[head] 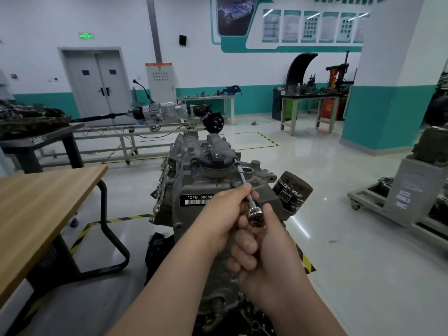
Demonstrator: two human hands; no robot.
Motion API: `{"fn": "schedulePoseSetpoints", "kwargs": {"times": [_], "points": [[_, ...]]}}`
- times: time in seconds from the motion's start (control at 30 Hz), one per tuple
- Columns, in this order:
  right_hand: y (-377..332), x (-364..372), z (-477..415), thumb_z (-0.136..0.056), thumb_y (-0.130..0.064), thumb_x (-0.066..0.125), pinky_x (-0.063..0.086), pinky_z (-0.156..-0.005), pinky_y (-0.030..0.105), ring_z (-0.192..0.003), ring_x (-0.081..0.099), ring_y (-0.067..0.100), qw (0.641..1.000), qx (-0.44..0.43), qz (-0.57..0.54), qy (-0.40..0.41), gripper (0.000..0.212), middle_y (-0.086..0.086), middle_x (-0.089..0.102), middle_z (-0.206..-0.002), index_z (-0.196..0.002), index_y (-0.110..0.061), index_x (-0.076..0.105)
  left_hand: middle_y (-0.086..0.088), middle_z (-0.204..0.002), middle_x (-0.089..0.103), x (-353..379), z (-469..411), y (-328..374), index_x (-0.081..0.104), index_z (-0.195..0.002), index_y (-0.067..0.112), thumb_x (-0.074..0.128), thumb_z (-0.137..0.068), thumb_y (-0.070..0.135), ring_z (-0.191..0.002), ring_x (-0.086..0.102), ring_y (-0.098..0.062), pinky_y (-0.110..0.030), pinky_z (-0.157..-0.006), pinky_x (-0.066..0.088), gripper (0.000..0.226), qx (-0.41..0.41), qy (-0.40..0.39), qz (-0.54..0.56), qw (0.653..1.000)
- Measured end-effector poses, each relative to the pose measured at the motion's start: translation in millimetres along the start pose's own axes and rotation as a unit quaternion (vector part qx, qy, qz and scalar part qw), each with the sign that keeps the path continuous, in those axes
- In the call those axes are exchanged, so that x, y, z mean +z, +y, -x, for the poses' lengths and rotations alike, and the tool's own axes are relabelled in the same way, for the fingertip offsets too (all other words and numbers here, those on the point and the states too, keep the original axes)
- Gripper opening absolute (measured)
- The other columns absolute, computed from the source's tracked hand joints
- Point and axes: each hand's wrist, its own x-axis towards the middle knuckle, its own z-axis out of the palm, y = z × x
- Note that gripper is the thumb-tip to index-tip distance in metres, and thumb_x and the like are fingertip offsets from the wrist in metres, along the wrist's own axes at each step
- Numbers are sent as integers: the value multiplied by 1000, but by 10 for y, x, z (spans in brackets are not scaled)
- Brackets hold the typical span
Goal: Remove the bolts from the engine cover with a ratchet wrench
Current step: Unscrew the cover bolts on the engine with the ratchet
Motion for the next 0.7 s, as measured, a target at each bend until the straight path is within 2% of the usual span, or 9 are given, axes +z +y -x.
{"fn": "schedulePoseSetpoints", "kwargs": {"times": [0.1,0.2,0.3,0.37,0.43,0.53,0.6,0.63,0.7], "points": [[16,10,-11,-97,-59,35,29,-35,21,-28,25,13,1000,-8,28,-1,59,0,34,-39,-64,-13,54,-4,-53,50,-19,-8,3,69,-52,20,56,-95,34,-50,39,-17,-22,-47,37,46,-4,0,6,1000],[32,-19,-27,-97,-60,37,31,-37,21,-29,27,14,997,-29,73,13,59,1,36,-40,-64,-14,56,-1,-45,48,-22,-13,-16,66,-62,17,56,-95,33,-38,37,-12,-20,-44,35,38,-10,0,11,1000],[4,-118,-46,-96,-60,38,33,-43,26,-32,36,18,968,-83,232,47,62,3,44,-41,-57,-19,62,1,-44,49,-18,-1,-21,61,-71,13,55,-96,31,-30,34,-9,-16,-36,33,32,-10,-7,28,1000],[-66,-175,-29,-96,-60,37,37,-47,28,-35,46,17,911,-134,382,74,63,2,53,-43,-56,-18,63,3,-45,51,-7,6,-27,61,-73,13,55,-96,30,-30,37,-9,-15,-34,31,30,-6,-5,27,1000],[-155,-200,2,-94,-59,37,40,-50,27,-37,52,12,836,-187,507,98,64,1,58,-44,-54,-16,60,5,-45,53,9,17,-37,61,-73,14,55,-96,31,-33,42,-8,-15,-36,32,29,-1,4,15,1000],[-249,-142,49,-90,-62,39,38,-48,29,-47,56,12,698,-249,658,136,58,0,60,-51,-60,-18,61,6,-50,54,18,23,-49,63,-67,17,56,-95,32,-45,45,-11,-23,-47,36,33,9,11,-7,1000],[-269,-79,60,-90,-64,38,31,-46,27,-52,53,11,592,-272,739,171,52,-4,57,-58,-70,-21,59,2,-57,54,11,24,-46,66,-59,18,58,-94,31,-53,46,-14,-27,-53,36,38,11,17,8,1000],[-279,-48,62,-91,-65,38,29,-46,27,-54,50,10,553,-283,762,182,51,-6,56,-62,-74,-22,58,-1,-61,54,6,23,-40,67,-57,18,59,-94,30,-56,46,-15,-28,-55,36,40,10,21,19,1000],[-297,-9,57,-91,-66,37,28,-47,26,-57,47,8,514,-298,782,187,49,-6,55,-67,-79,-23,56,-3,-68,56,4,37,-24,69,-63,17,59,-94,30,-62,49,-18,-30,-58,38,35,5,27,27,999]]}}
